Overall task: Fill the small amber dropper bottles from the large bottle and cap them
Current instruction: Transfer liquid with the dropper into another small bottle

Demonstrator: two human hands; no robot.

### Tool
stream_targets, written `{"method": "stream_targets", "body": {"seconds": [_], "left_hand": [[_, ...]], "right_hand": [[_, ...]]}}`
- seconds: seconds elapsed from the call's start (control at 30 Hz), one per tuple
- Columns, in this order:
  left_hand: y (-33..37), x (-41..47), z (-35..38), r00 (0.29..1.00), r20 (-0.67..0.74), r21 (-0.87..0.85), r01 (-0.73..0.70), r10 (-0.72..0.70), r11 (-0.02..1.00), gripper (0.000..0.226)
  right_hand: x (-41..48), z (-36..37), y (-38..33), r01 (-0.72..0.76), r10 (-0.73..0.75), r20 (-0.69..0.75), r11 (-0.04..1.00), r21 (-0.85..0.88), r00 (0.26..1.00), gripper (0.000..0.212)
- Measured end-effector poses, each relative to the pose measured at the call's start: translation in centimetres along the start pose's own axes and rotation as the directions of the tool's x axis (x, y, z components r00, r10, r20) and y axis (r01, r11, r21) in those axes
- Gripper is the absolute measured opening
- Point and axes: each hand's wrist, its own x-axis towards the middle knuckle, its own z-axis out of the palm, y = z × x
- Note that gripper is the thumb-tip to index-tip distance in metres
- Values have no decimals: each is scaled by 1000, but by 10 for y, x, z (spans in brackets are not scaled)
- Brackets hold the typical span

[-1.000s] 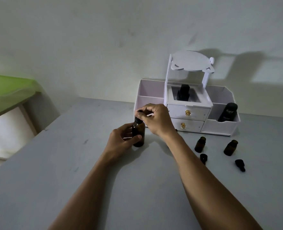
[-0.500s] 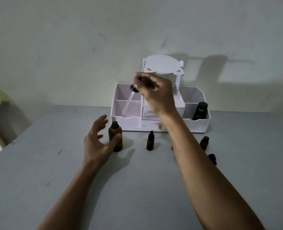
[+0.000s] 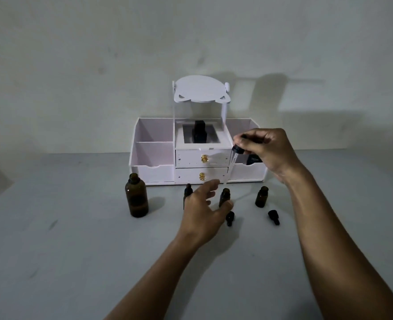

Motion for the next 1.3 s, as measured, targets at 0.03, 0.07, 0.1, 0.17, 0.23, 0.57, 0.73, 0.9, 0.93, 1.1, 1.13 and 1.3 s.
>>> {"method": "stream_targets", "body": {"seconds": [0.03, 0.07, 0.1, 0.17, 0.23, 0.57, 0.73, 0.9, 0.93, 1.1, 1.13, 1.3], "left_hand": [[-3, 4, 8, 999, 2, -3, 36, -36, 999, 61], [-6, 8, 15, 998, -5, -6, 62, -62, 998, 63], [-9, 11, 21, 996, -18, -9, 82, -82, 997, 63], [-13, 17, 29, 992, -50, -24, 114, -115, 993, 63], [-17, 22, 34, 988, -78, -39, 132, -134, 991, 61], [-25, 25, 36, 988, -119, -18, 97, -98, 995, 34], [-25, 25, 35, 991, -102, -12, 80, -81, 997, 31], [-26, 23, 35, 990, -97, -50, 102, -107, 994, 25], [-26, 23, 36, 989, -99, -59, 104, -110, 993, 24], [-25, 24, 35, 991, -100, -34, 86, -89, 996, 31], [-24, 24, 35, 991, -103, -37, 83, -86, 996, 30], [-26, 24, 37, 991, -101, -31, 82, -85, 996, 36]], "right_hand": [[-1, -1, 4, -15, 15, 6, 1000, -2, 1000, 10], [-1, -1, 7, -23, 23, 7, 1000, -2, 1000, 10], [-1, -2, 9, -29, 29, 4, 1000, 2, 1000, 10], [1, -3, 14, -42, 42, -5, 999, 6, 999, 10], [2, -3, 18, -53, 53, -1, 999, 11, 999, 11], [4, 1, 24, -31, 31, 19, 1000, -2, 999, 10], [3, 1, 25, -1, 1, 10, 999, -32, 1000, 11], [2, 2, 25, 35, -36, -3, 995, -91, 999, 6], [2, 2, 24, 47, -48, -3, 994, -95, 999, 5], [2, 4, 23, 62, -64, -16, 992, -109, 998, 5], [2, 4, 23, 58, -60, -16, 992, -113, 998, 4], [2, 1, 20, 34, -35, -9, 992, -123, 999, 6]]}}
